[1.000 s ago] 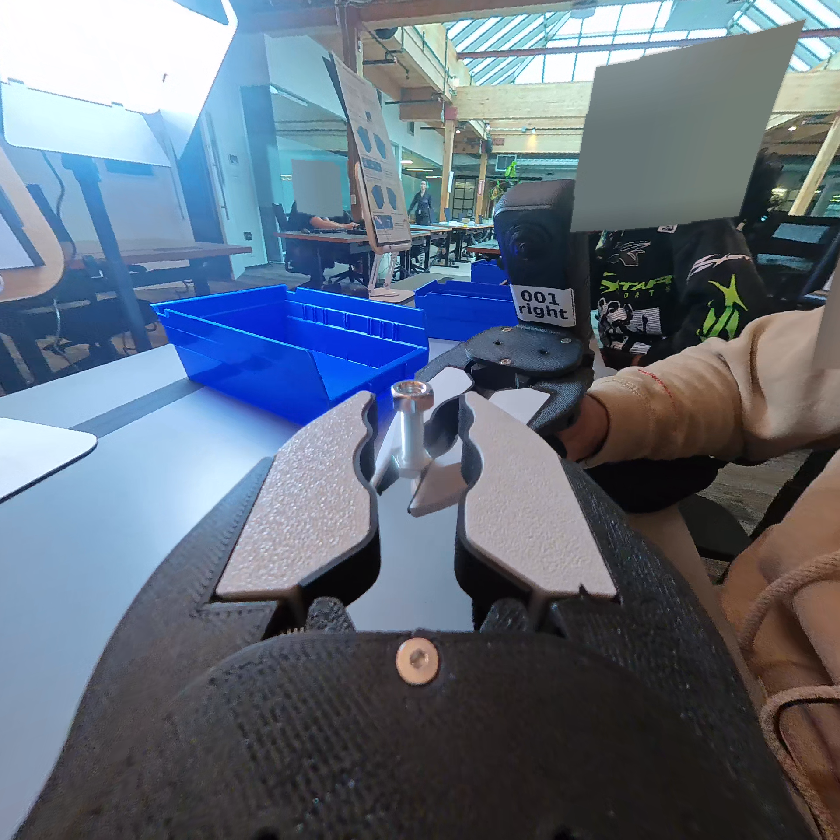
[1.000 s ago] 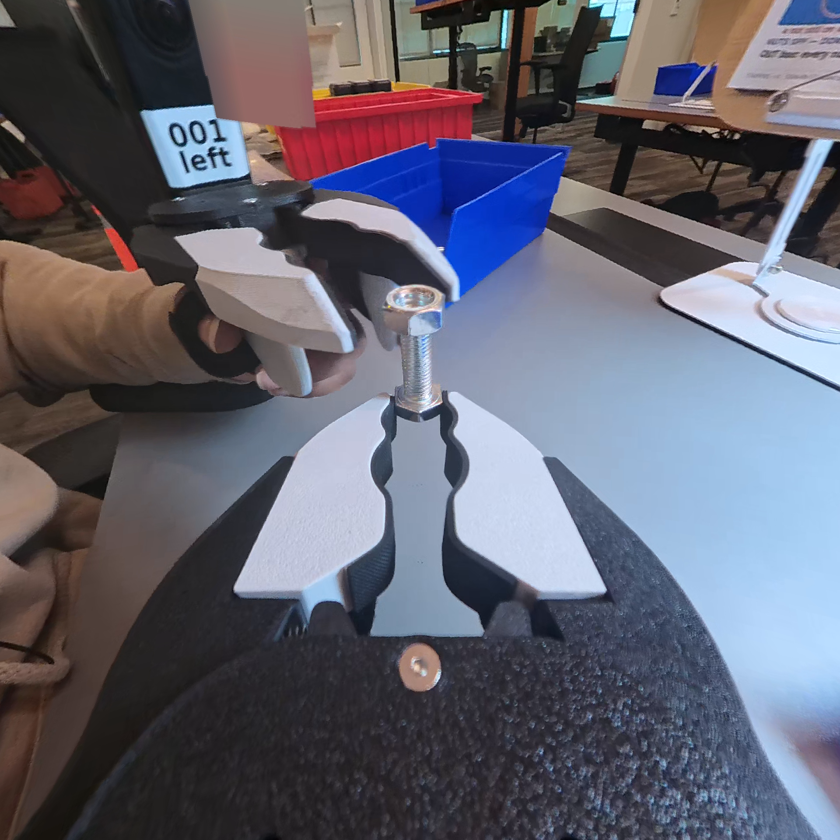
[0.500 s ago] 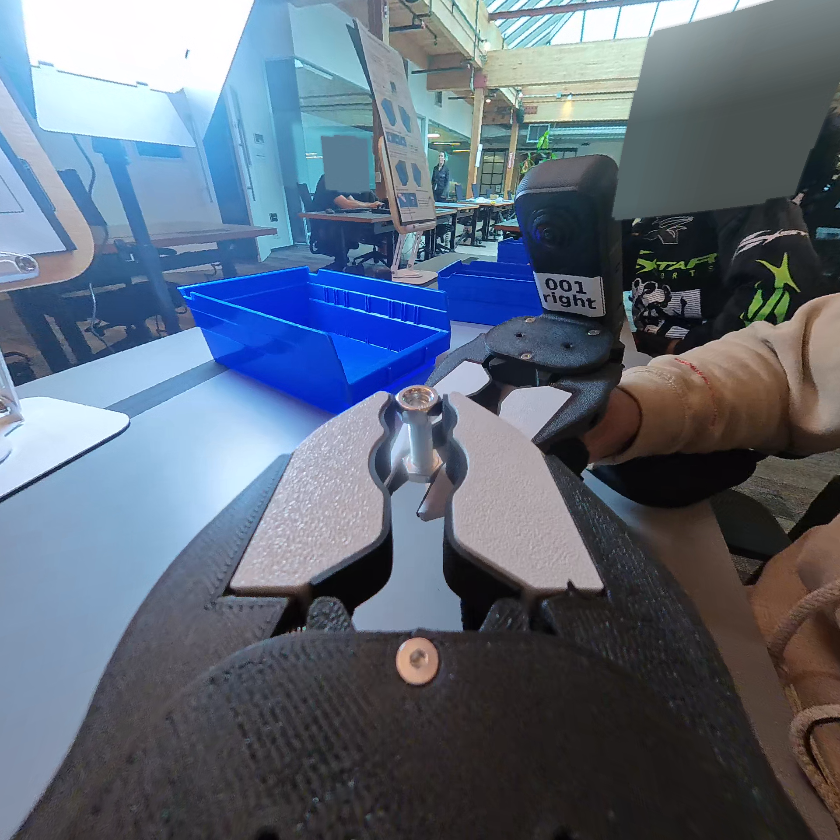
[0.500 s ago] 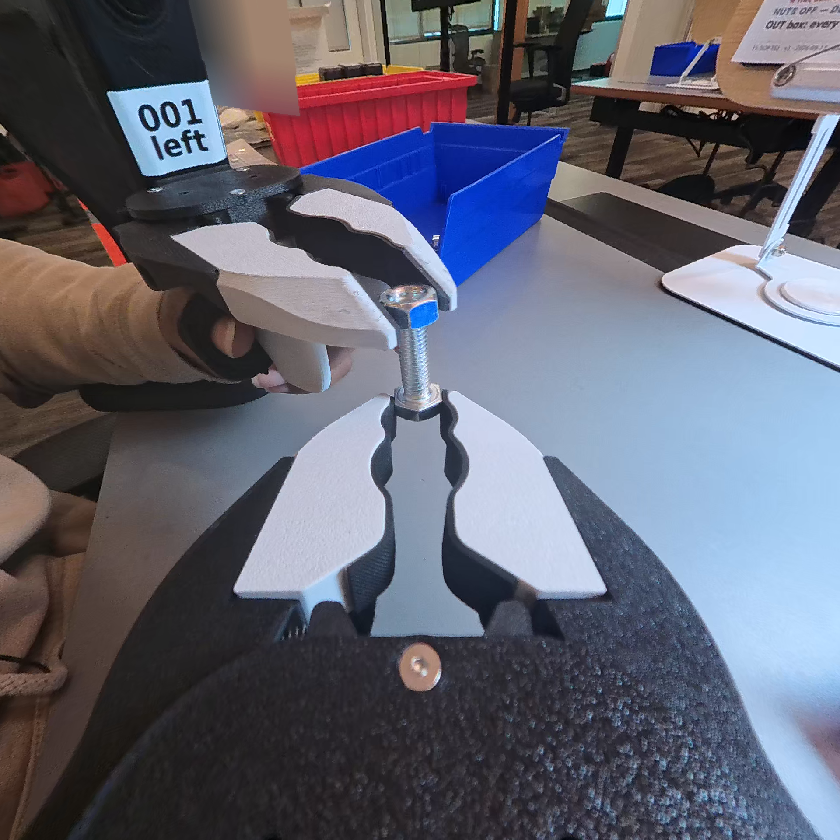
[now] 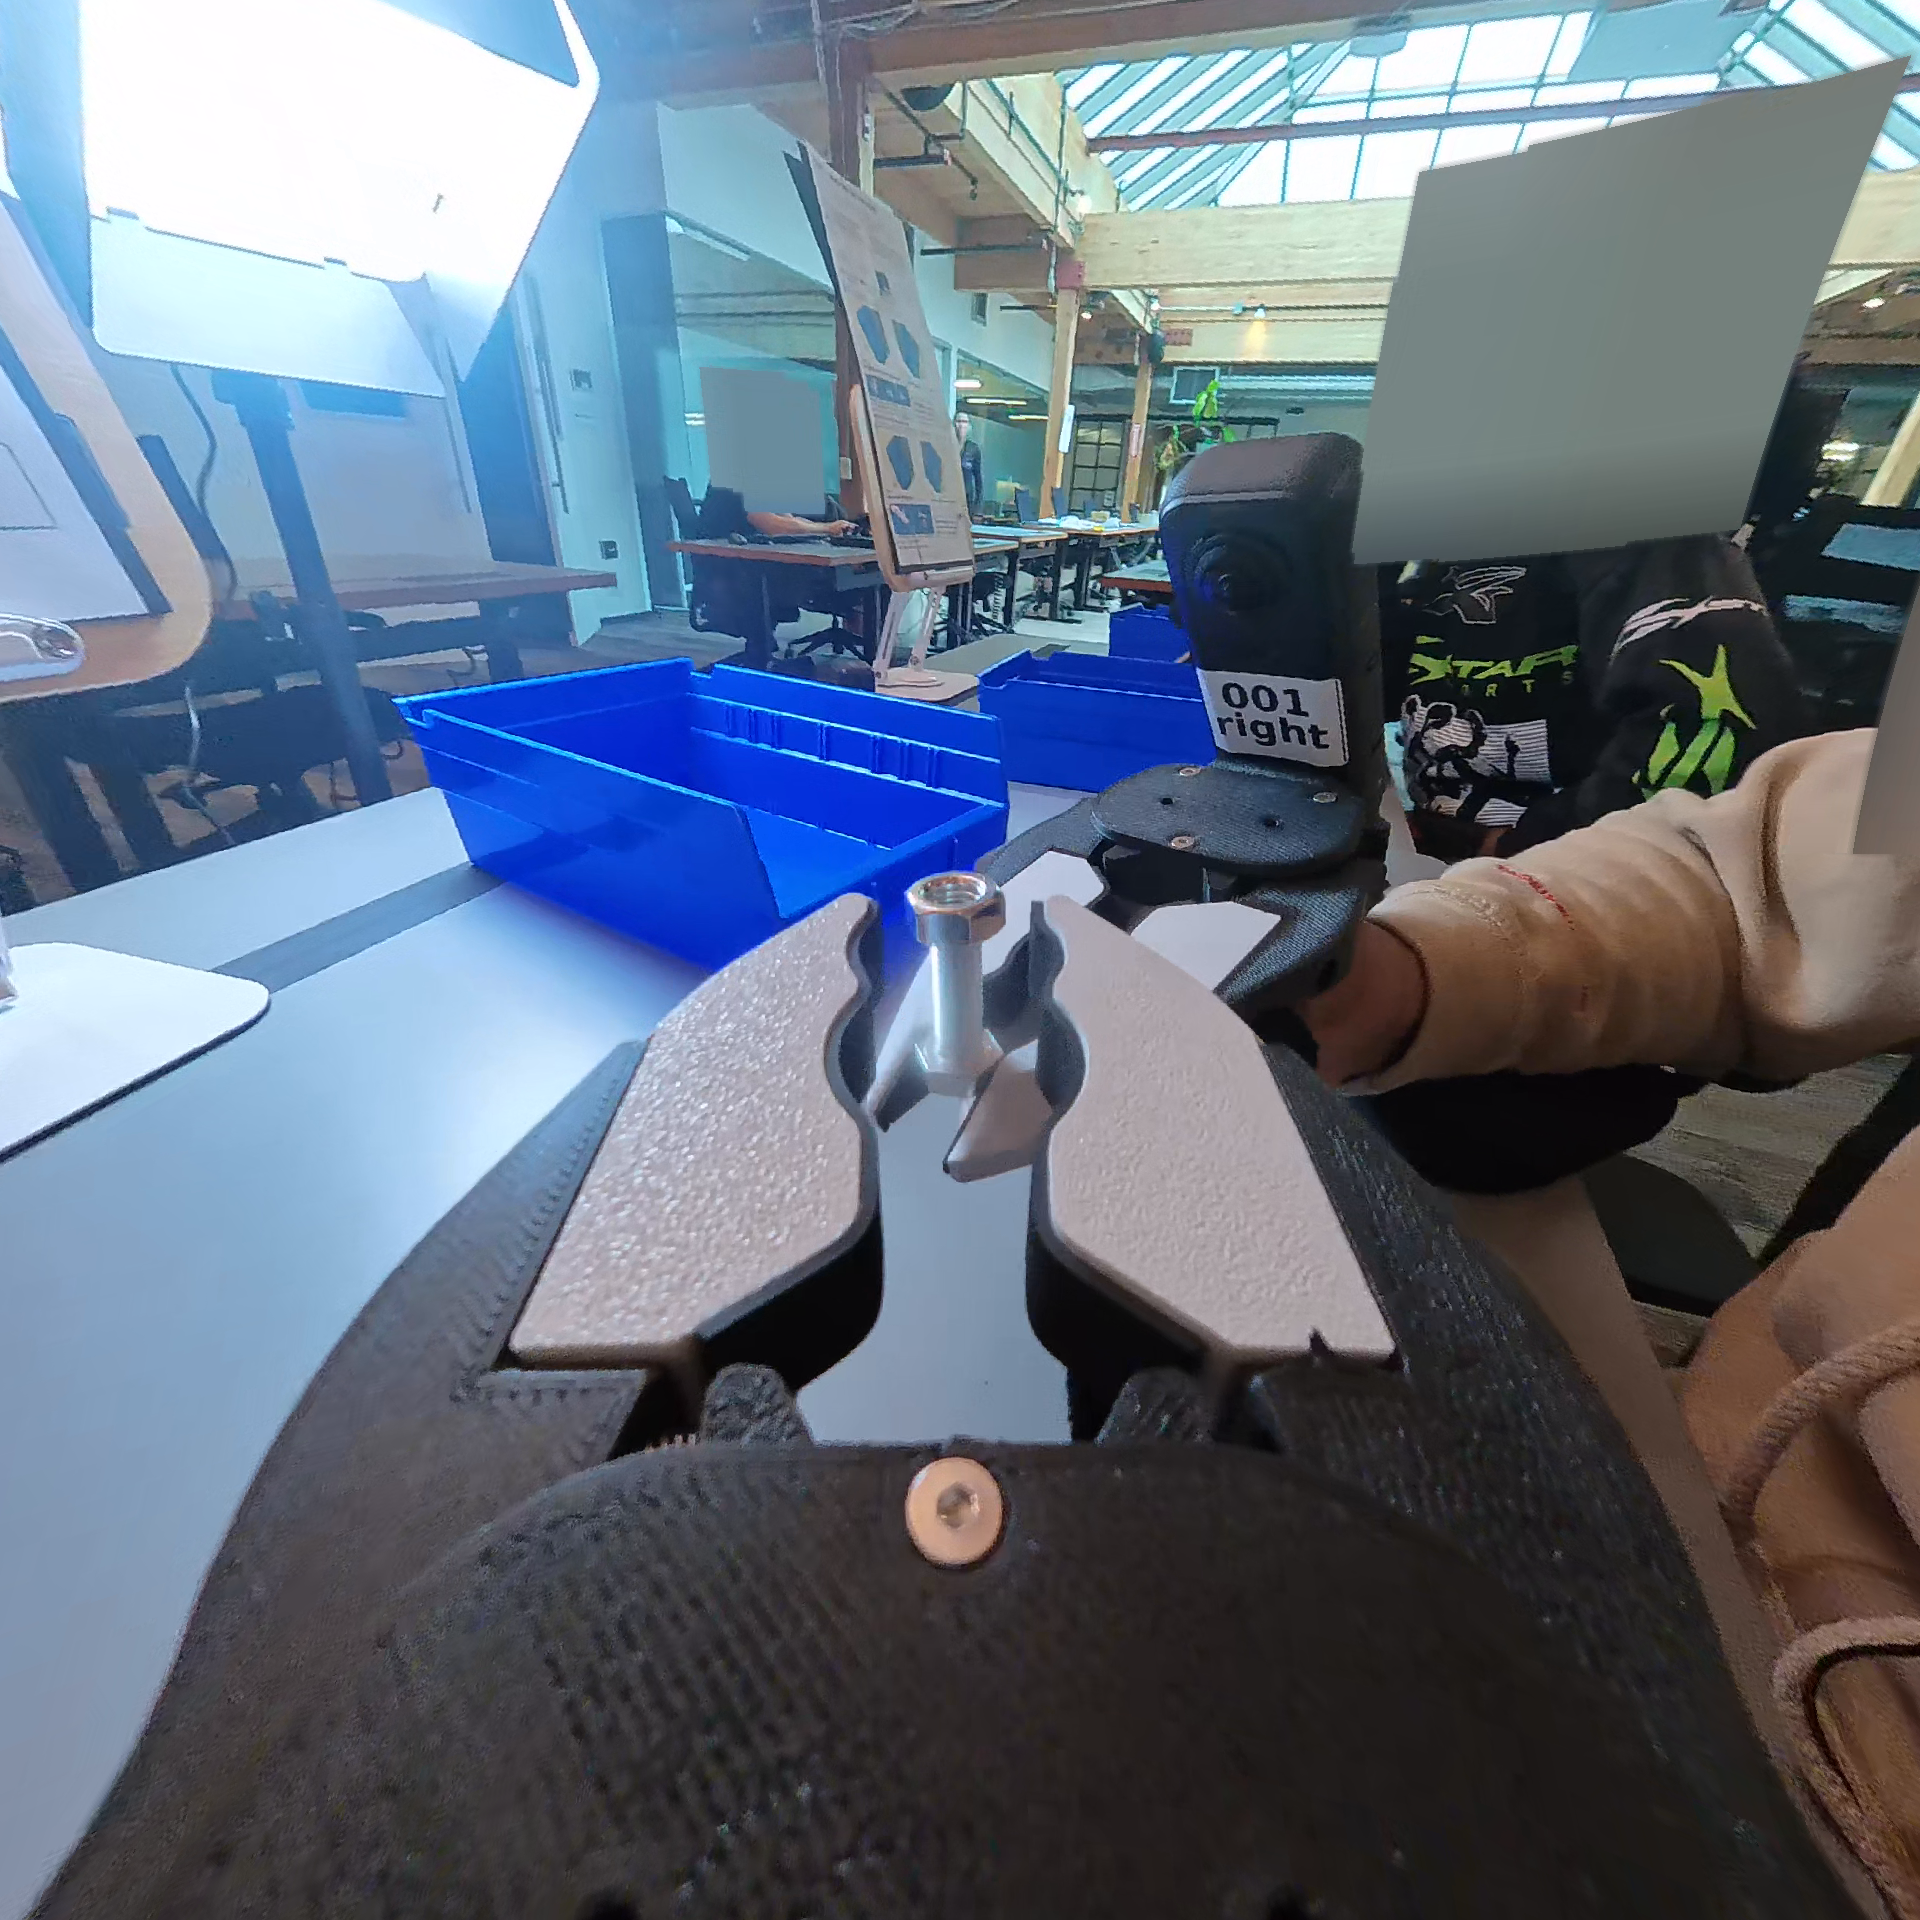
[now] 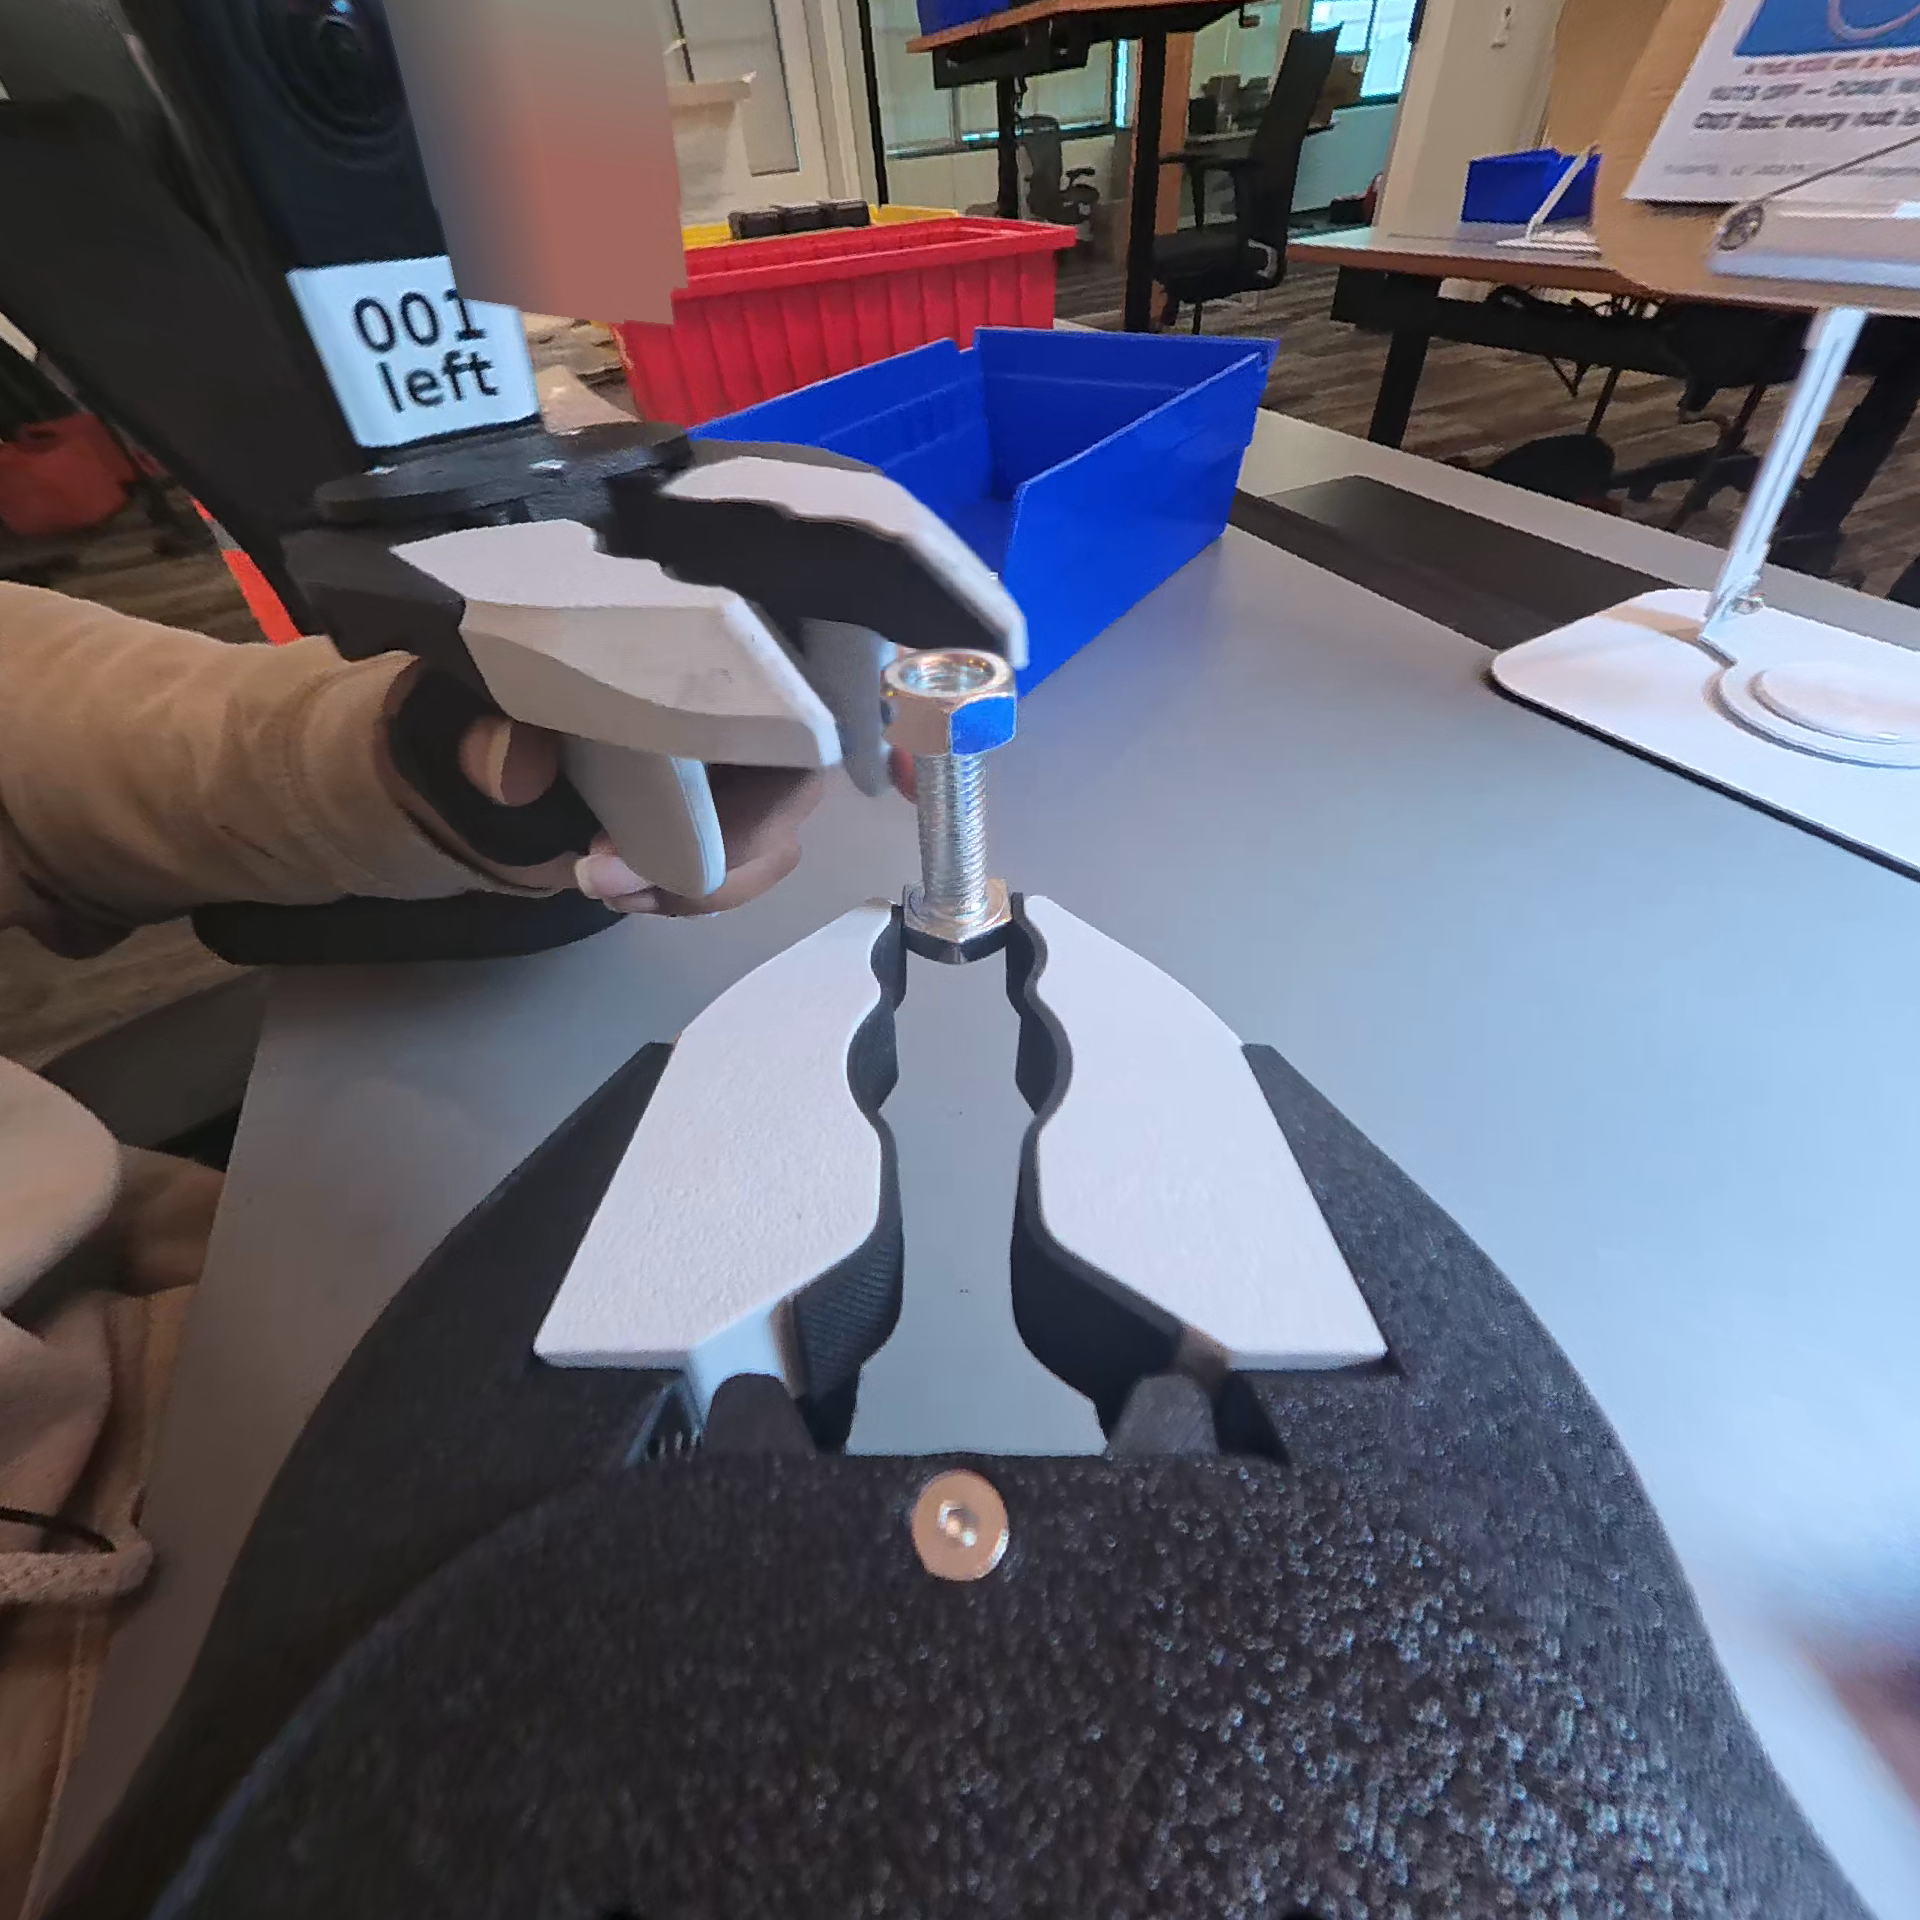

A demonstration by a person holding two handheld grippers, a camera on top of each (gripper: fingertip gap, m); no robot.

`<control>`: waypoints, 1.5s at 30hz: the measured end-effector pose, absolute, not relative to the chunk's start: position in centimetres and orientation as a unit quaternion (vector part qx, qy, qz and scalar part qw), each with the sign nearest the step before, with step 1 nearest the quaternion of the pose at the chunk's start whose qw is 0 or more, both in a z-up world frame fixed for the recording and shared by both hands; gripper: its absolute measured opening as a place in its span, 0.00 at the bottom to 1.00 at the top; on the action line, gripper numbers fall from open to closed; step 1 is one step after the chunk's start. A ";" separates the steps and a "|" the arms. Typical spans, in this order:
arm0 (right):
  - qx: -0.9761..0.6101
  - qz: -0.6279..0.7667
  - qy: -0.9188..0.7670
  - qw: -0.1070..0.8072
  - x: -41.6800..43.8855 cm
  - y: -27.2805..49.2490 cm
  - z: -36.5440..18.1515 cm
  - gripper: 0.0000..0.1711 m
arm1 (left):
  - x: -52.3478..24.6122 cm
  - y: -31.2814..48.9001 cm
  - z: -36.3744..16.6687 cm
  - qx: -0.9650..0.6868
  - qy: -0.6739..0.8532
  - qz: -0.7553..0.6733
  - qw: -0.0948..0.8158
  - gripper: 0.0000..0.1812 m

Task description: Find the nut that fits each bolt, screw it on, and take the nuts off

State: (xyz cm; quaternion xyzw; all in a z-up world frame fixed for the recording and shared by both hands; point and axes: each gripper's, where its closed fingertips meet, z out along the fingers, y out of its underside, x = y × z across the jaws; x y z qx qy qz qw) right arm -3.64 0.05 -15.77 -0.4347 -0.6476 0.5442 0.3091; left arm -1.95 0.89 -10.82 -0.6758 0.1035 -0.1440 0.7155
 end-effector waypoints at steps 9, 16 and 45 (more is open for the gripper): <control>-0.420 0.536 -0.663 0.311 -3.6 -0.8 -16.3 0.11 | -1.5 1.2 -11.5 -0.691 0.116 -0.131 0.701 0.11; -0.430 0.535 -0.657 0.310 -3.6 -0.4 -16.3 0.11 | -1.7 1.1 -11.5 -0.691 0.108 -0.129 0.703 0.10; -0.461 0.526 -0.629 0.339 -4.2 1.8 -16.0 0.11 | -5.4 0.2 -9.1 -0.672 0.050 -0.052 0.737 0.10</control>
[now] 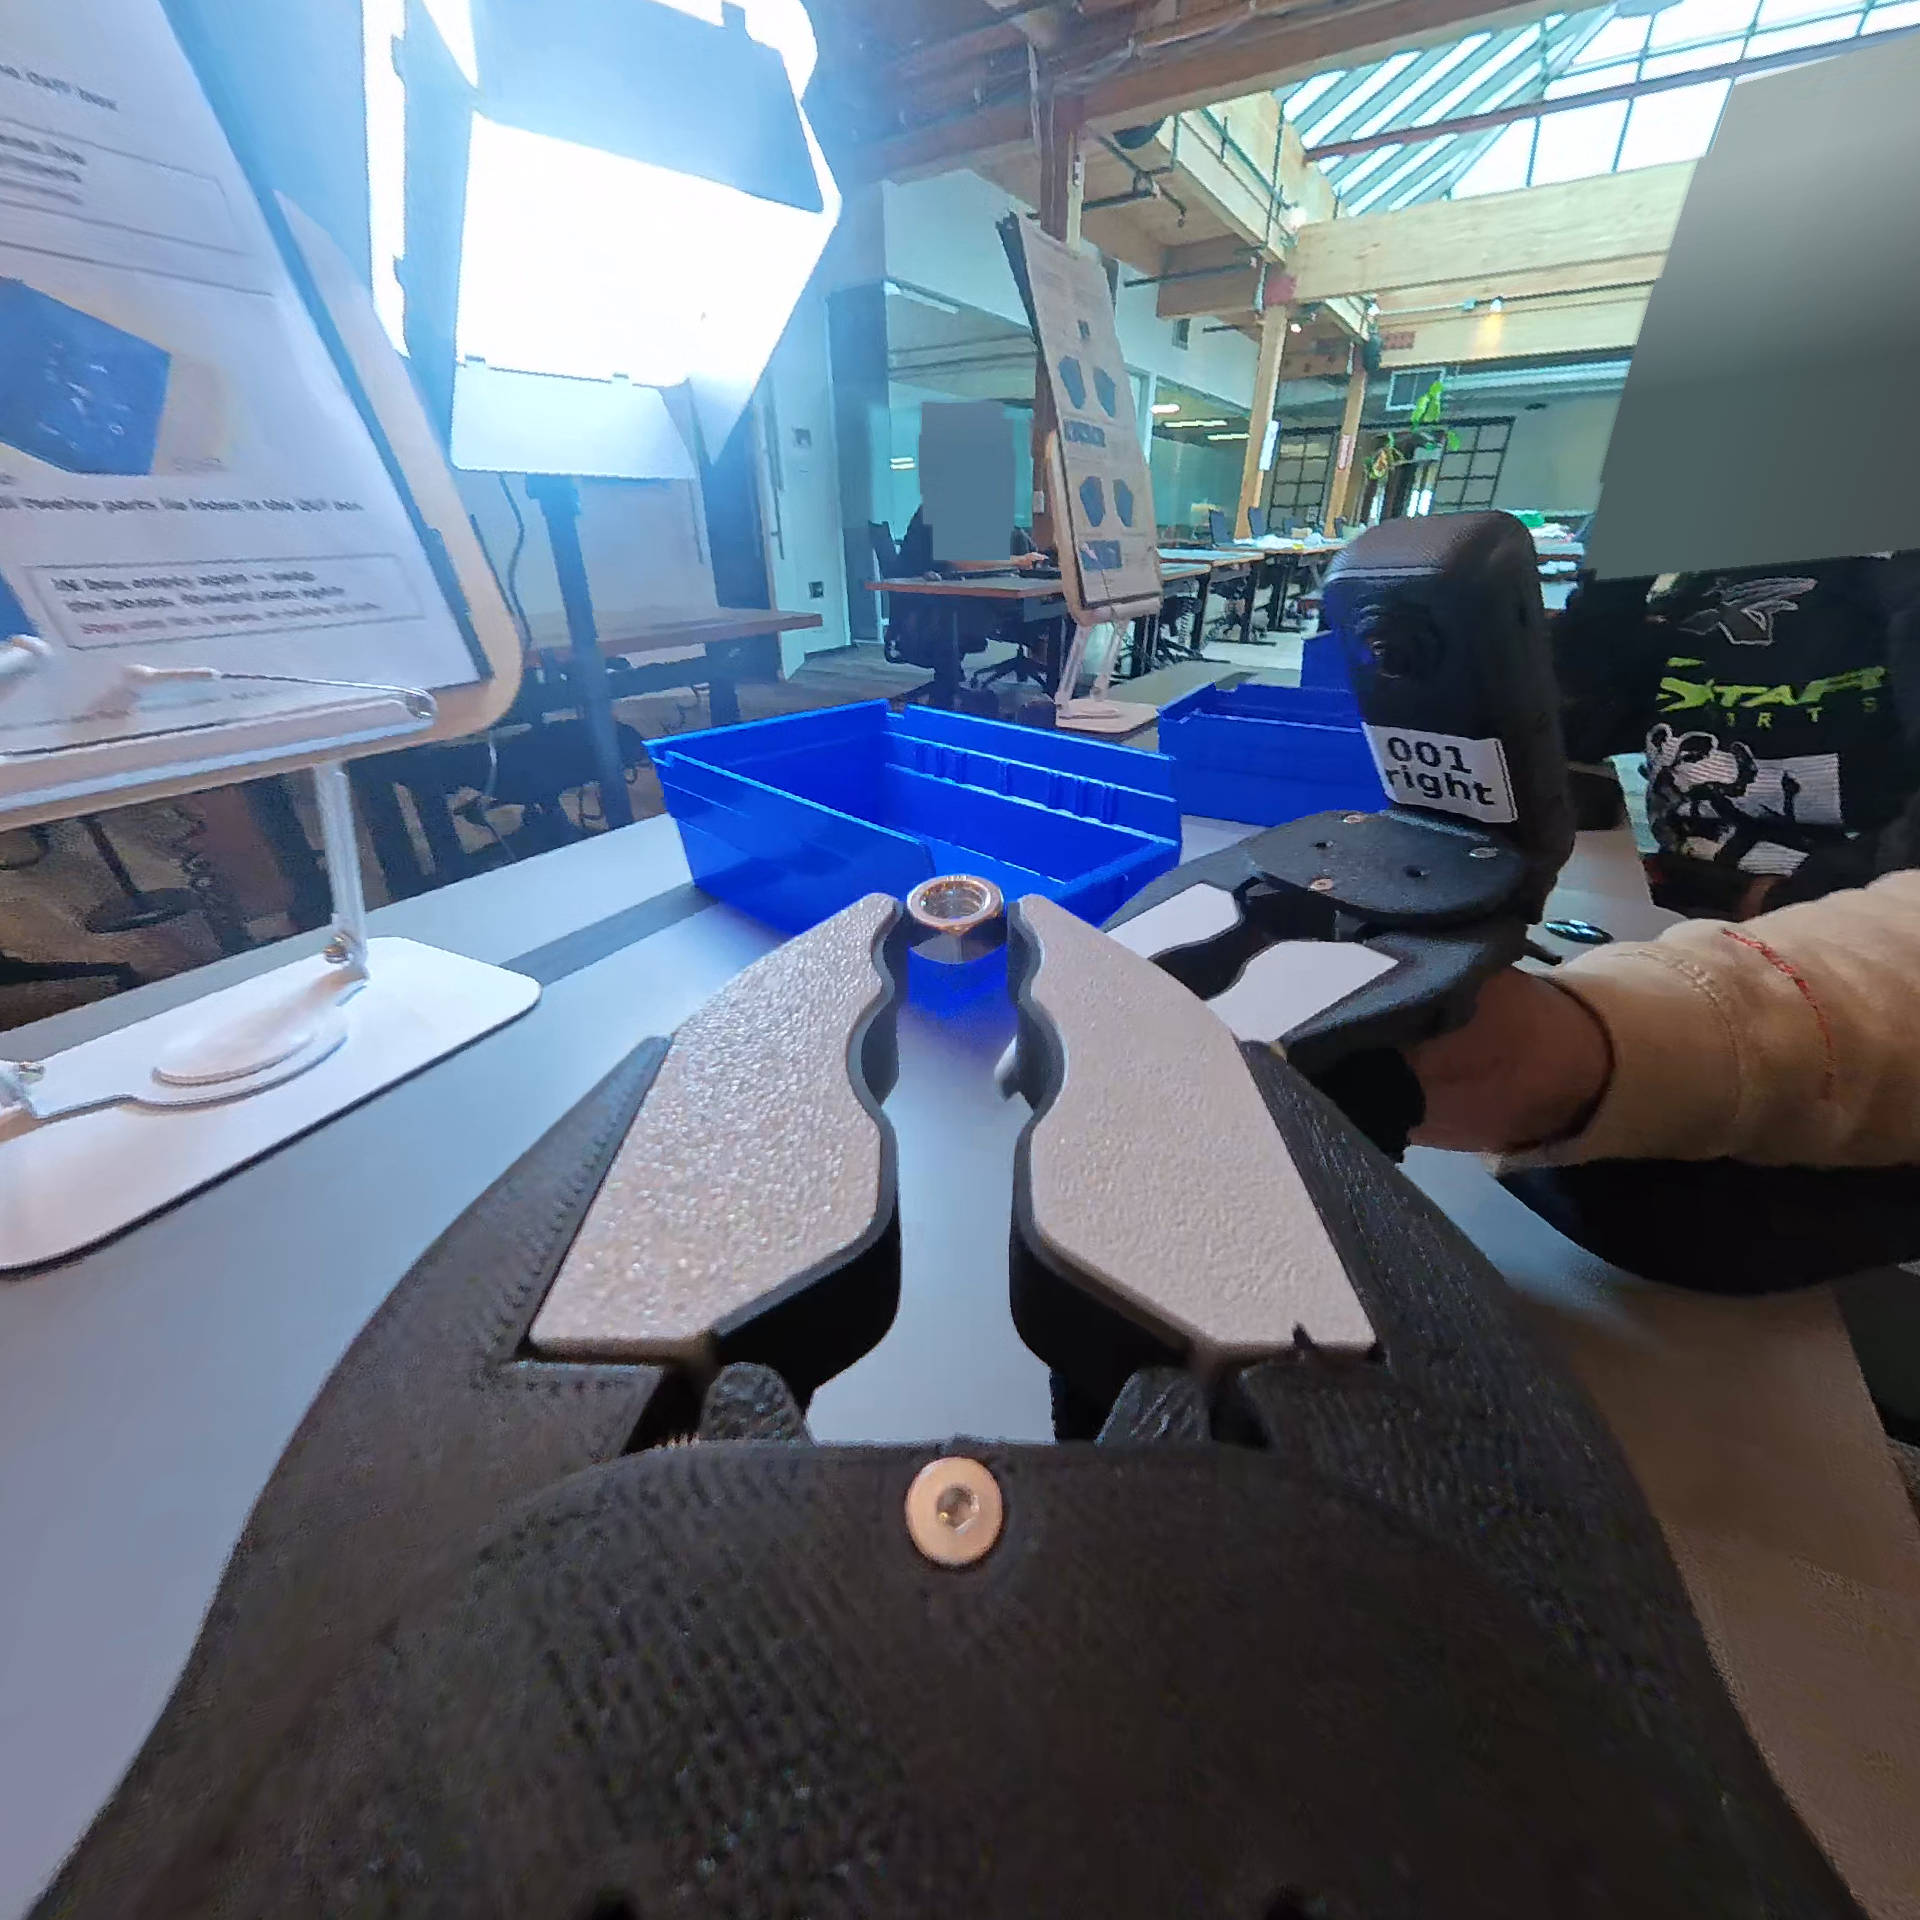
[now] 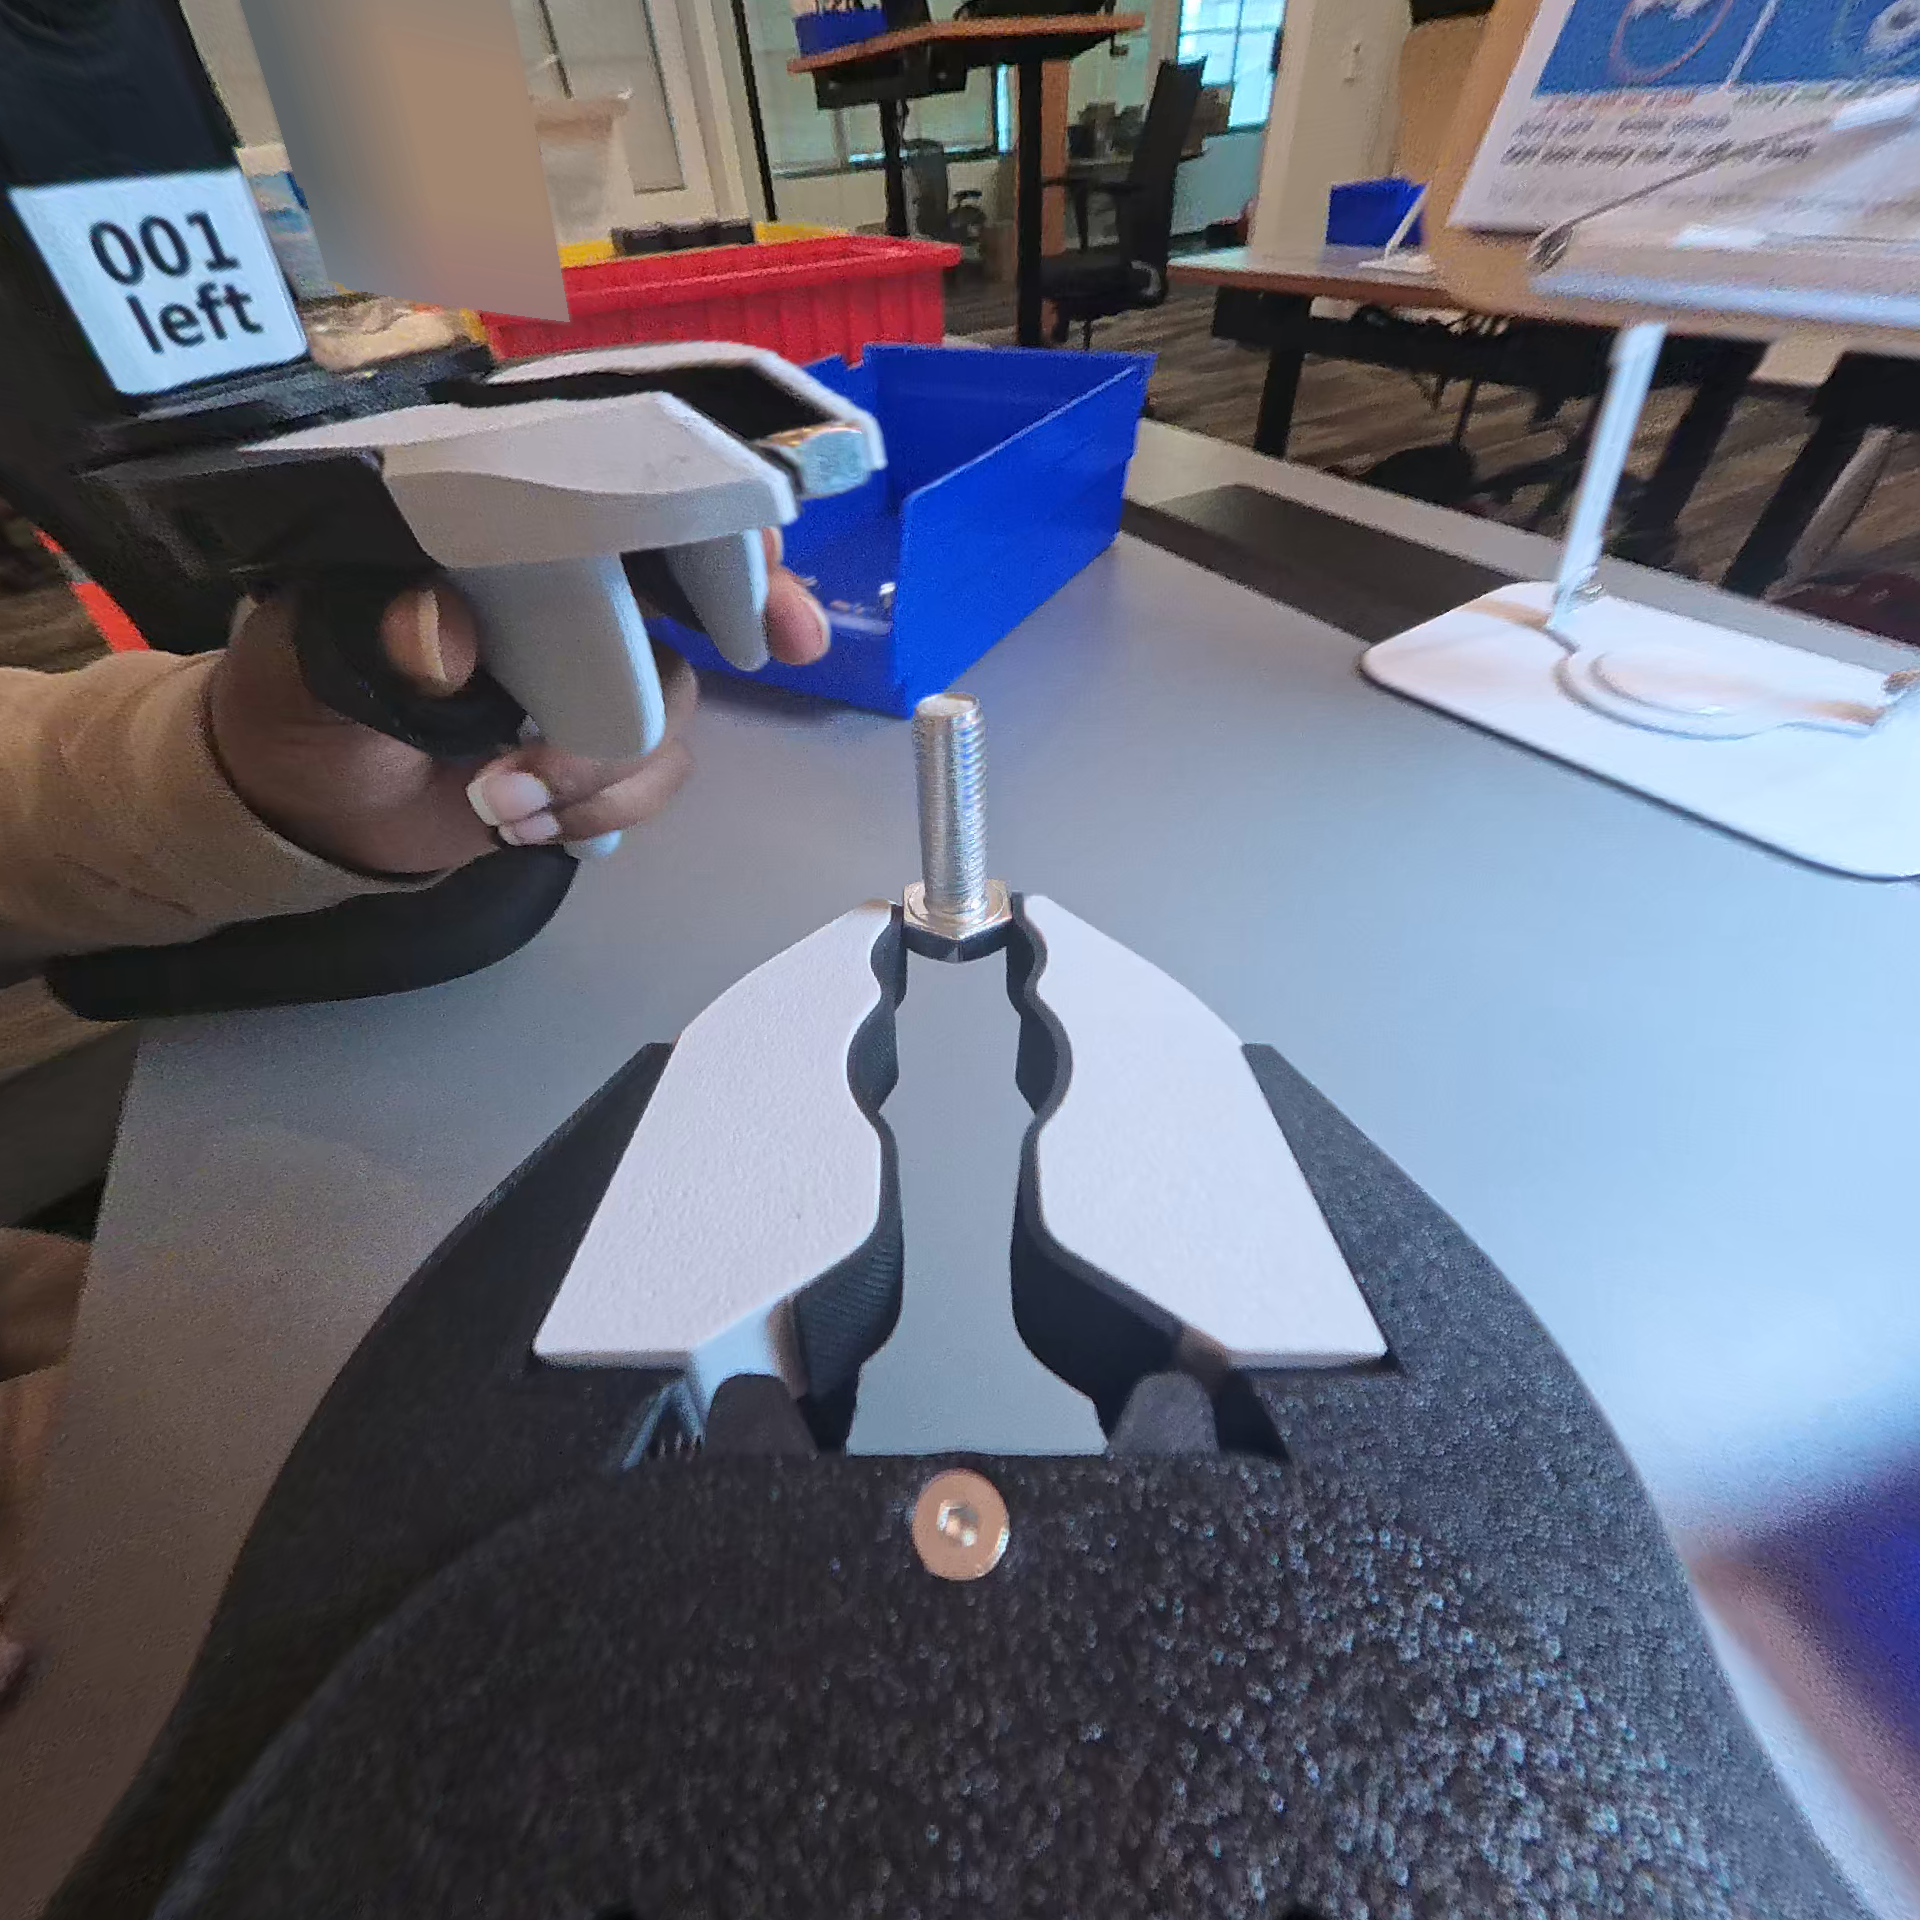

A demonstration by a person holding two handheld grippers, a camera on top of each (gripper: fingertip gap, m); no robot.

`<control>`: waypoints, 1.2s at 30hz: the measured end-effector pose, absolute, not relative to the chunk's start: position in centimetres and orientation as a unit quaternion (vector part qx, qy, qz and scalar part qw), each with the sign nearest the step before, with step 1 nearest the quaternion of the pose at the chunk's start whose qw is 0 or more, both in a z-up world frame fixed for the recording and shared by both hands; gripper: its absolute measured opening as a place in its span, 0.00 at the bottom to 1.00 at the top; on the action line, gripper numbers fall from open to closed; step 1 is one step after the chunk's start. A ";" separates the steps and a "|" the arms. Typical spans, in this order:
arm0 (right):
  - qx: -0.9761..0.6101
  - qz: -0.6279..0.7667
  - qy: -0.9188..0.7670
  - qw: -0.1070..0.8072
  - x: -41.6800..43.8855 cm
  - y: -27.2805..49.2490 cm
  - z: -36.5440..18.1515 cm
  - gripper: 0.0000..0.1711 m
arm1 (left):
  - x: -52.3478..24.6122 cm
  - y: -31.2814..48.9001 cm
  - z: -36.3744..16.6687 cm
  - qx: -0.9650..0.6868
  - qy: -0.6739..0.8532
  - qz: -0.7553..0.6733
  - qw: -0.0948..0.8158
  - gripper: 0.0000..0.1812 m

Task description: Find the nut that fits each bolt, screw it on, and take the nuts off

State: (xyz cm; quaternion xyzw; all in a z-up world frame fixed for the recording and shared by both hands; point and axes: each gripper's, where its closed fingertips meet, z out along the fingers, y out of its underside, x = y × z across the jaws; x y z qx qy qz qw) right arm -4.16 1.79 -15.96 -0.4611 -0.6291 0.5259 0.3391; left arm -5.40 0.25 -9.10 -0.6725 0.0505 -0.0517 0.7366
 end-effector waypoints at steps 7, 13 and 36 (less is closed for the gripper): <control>-0.525 0.426 -0.594 0.437 -3.1 15.6 -9.0 0.11 | -10.3 -0.5 -9.2 -0.681 0.025 -0.013 0.732 0.10; -0.712 0.179 -0.615 0.287 -0.9 32.2 -14.3 0.11 | -9.6 0.3 -11.3 -0.706 0.045 -0.021 0.707 0.10; -0.712 0.121 -0.652 0.229 -4.4 32.8 -19.4 0.19 | -7.9 1.4 -14.8 -0.738 0.083 -0.035 0.669 0.10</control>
